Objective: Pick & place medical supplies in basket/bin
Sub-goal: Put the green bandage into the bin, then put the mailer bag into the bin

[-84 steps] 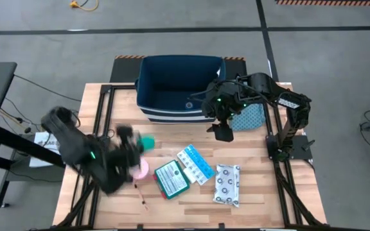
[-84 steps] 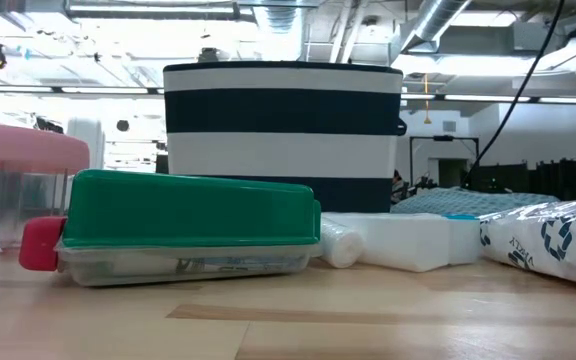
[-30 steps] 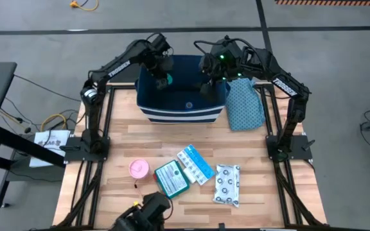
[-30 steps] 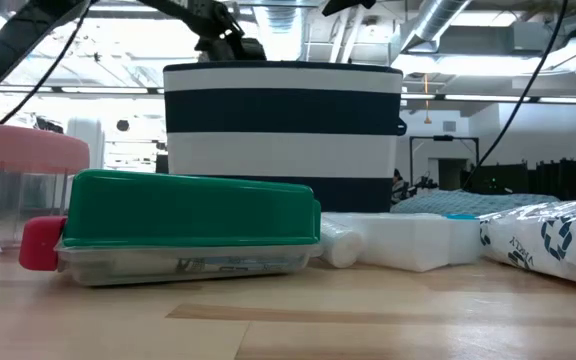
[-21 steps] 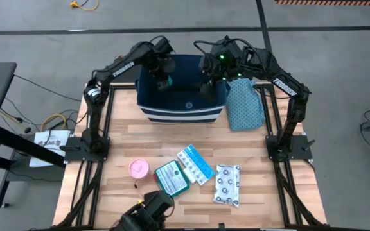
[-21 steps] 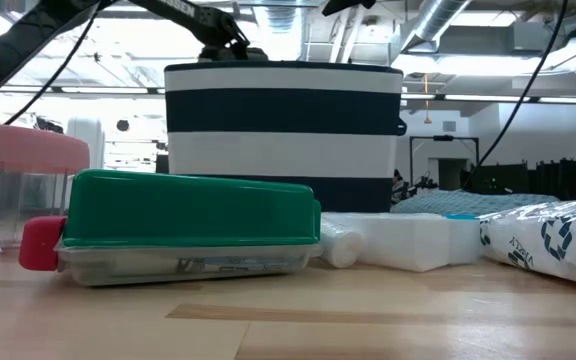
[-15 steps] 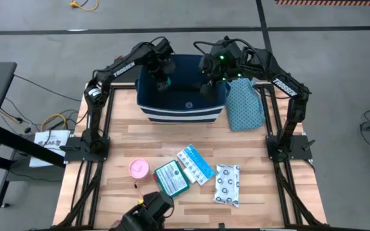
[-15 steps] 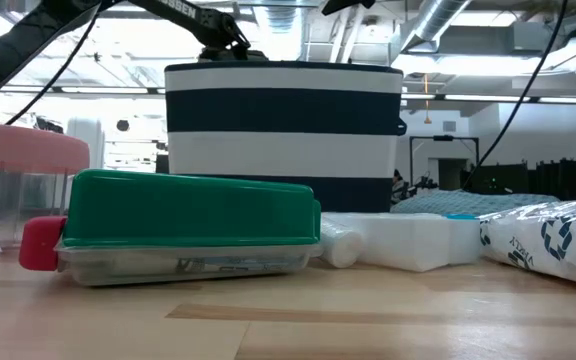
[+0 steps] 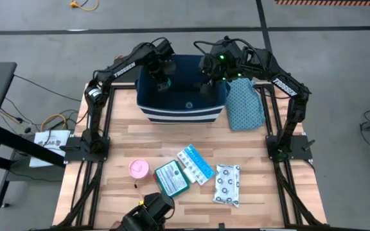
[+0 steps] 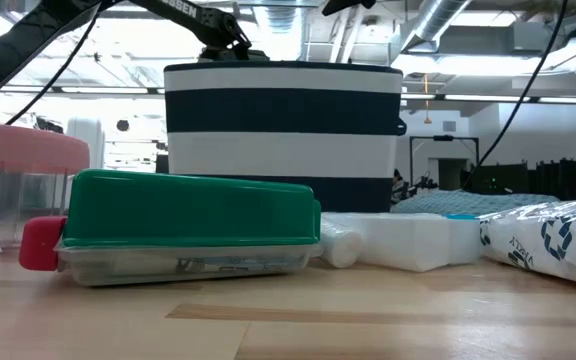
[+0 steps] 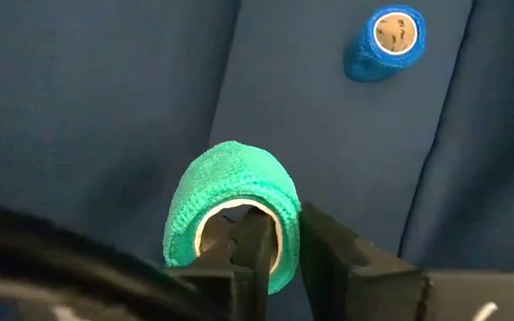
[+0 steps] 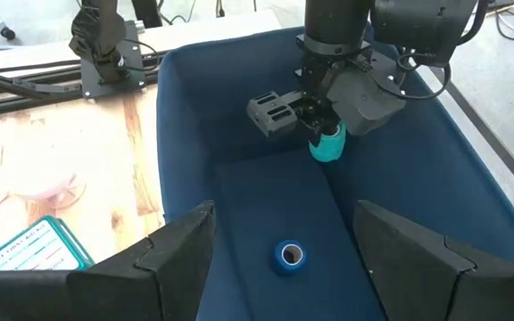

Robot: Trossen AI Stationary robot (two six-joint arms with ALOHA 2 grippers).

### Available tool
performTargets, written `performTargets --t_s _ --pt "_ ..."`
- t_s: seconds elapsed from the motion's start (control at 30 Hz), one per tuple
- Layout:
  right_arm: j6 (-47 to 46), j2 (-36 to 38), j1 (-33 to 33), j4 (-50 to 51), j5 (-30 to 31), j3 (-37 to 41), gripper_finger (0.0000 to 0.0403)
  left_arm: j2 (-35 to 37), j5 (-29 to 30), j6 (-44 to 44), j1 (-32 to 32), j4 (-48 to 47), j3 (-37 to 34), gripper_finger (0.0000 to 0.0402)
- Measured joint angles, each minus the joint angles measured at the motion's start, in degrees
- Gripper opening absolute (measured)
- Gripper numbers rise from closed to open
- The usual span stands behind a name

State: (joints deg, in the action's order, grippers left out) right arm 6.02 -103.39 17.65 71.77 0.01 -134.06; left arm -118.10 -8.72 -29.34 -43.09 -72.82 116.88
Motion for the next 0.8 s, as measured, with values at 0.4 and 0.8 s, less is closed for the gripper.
performTargets --t_s 0.4,0.8 --pt "0.0 0.0 0.0 0.03 -0.07 0.0 0.026 0.0 0.01 2.35 0.0 0.27 0.0 0.0106" --pt "0.01 0.0 0.0 0.24 -0.11 0.0 0.026 0.0 0.01 4.61 0.0 0.22 0.0 0.0201"
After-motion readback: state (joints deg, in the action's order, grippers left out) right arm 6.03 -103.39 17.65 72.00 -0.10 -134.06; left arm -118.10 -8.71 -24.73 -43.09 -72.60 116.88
